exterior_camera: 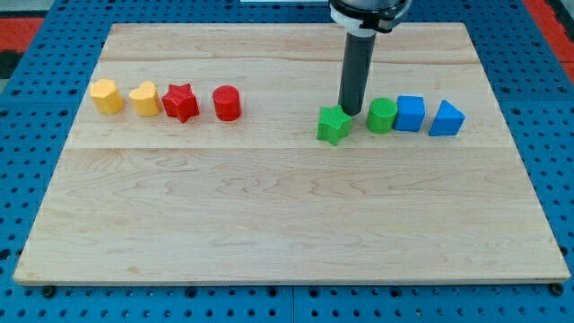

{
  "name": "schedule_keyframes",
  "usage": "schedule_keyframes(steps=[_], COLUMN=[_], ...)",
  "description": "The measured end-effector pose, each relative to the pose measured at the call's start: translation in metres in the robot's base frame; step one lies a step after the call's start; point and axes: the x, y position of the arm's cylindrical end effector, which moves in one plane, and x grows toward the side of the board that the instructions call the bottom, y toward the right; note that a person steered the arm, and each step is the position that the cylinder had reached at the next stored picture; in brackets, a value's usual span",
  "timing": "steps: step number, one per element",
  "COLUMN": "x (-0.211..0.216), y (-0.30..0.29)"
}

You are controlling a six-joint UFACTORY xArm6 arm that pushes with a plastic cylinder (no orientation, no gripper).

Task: Slightly push the green star upwards

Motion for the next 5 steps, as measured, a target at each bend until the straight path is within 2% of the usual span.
schedule_keyframes(steps=[2,3,4,5], x=[-0.007,-0.040,-0.052,-0.023], y=[0.039,0.010,-0.025,-0.085])
